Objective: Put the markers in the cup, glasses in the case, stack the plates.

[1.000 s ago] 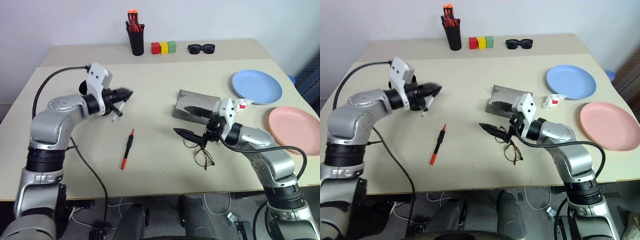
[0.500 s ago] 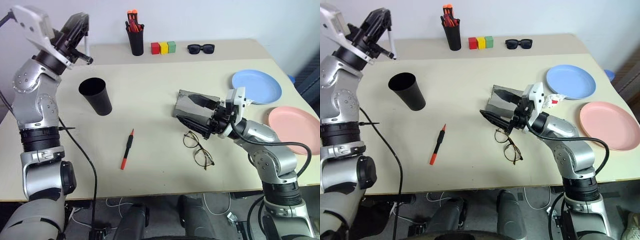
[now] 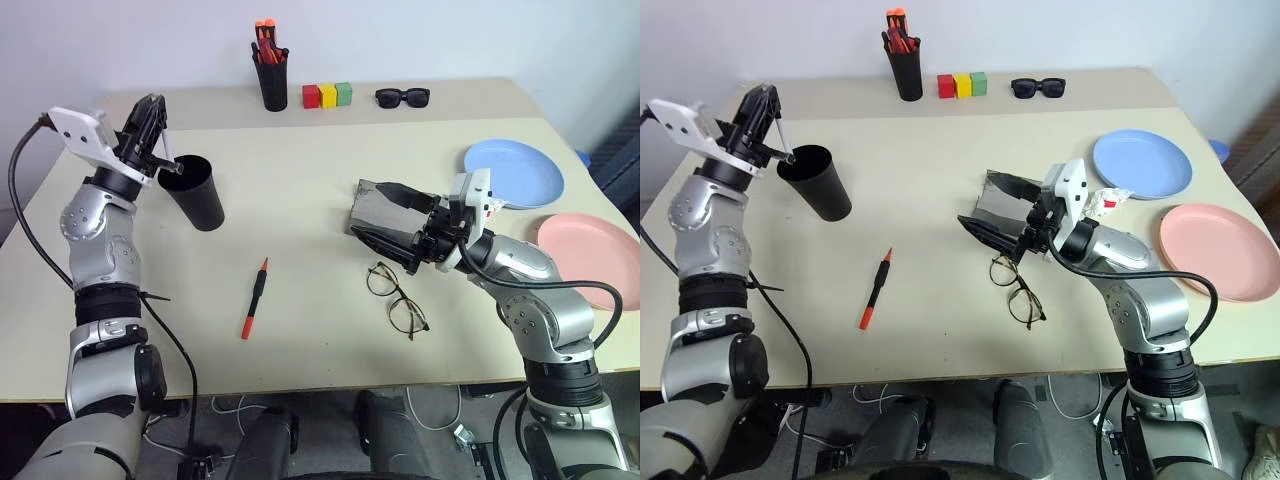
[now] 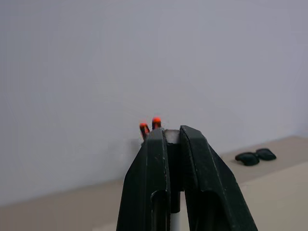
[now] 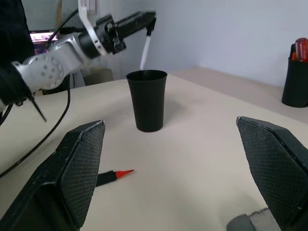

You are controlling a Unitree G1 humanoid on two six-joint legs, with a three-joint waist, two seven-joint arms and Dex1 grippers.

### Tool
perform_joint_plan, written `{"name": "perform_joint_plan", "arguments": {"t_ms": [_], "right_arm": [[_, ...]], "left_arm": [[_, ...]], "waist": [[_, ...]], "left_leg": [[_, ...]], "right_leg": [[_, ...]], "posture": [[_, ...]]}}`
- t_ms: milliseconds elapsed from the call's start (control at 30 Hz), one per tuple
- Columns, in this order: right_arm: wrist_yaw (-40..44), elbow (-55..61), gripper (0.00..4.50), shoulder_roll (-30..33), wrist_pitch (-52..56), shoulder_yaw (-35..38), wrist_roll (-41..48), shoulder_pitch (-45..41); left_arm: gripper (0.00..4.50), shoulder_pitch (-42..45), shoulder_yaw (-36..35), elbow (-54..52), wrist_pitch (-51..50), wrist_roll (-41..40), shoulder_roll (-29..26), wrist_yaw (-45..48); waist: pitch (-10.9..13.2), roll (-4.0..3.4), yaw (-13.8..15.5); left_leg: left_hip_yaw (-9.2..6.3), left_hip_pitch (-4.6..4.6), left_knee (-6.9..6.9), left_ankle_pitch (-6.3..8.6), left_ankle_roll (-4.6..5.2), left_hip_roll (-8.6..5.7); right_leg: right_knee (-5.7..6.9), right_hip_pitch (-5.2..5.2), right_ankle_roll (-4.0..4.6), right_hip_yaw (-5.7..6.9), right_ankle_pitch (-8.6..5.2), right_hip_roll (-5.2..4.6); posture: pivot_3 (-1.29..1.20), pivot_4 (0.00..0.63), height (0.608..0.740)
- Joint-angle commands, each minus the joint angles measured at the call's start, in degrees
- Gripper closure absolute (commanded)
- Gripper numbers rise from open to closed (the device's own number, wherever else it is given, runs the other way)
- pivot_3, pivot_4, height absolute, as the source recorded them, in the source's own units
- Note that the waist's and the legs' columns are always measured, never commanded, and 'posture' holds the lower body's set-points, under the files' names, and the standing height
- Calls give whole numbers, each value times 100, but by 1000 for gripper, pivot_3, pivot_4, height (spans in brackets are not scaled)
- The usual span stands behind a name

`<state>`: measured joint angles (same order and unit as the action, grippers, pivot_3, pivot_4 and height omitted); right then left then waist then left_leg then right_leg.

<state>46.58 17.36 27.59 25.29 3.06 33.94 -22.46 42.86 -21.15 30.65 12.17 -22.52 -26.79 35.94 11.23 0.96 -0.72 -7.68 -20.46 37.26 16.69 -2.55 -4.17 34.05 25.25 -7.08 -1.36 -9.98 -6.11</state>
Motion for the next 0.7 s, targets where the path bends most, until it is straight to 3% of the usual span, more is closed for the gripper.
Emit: {"name": "perform_joint_plan", "arguments": {"t_ms": [33, 133, 267, 433, 600, 700], "right_arm": [[26, 97, 0, 7, -135, 34, 1, -119], [32, 70, 0, 3, -164, 20, -30, -136], [30, 59, 0, -8, -171, 7, -53, -153], [30, 33, 0, -23, -186, -4, -83, -151], [42, -23, 0, -45, -217, -22, -126, -184], [87, -14, 0, -17, -164, -10, -88, -164]], "left_arm": [[4450, -50, -30, -88, 193, 5, -15, -51], [4450, -54, -27, -40, 161, -29, 13, -49], [2829, -67, -19, -149, 51, -123, 36, 42], [187, -100, -44, -365, -31, -253, 40, 81], [86, -233, 175, -1106, -824, -570, -16, 354], [86, -627, 603, -2512, -2725, -1361, -385, 693]], "waist": [[0, 0, -6], [0, 0, -2], [0, 0, -2], [0, 0, -3], [0, 0, -6], [0, 0, -14]], "left_leg": [[0, 0, 0, 0, 0, 0], [1, 1, 0, 0, 0, 0], [1, 0, 0, 0, 0, 0], [1, 1, 0, 0, 0, 0], [-1, 0, 0, 0, 0, 0], [0, 0, 0, 0, 0, 0]], "right_leg": [[0, 0, 0, 0, 0, 0], [1, 0, 0, 0, 0, 0], [0, -1, 0, 0, 1, 0], [0, 0, 0, 0, 1, 0], [1, 0, 1, 0, 1, 1], [1, -1, 0, -1, 1, 0]], "posture": [[0, 150, 740], [0, 150, 740], [0, 150, 740], [0, 150, 740], [0, 150, 740], [0, 150, 740]]}}
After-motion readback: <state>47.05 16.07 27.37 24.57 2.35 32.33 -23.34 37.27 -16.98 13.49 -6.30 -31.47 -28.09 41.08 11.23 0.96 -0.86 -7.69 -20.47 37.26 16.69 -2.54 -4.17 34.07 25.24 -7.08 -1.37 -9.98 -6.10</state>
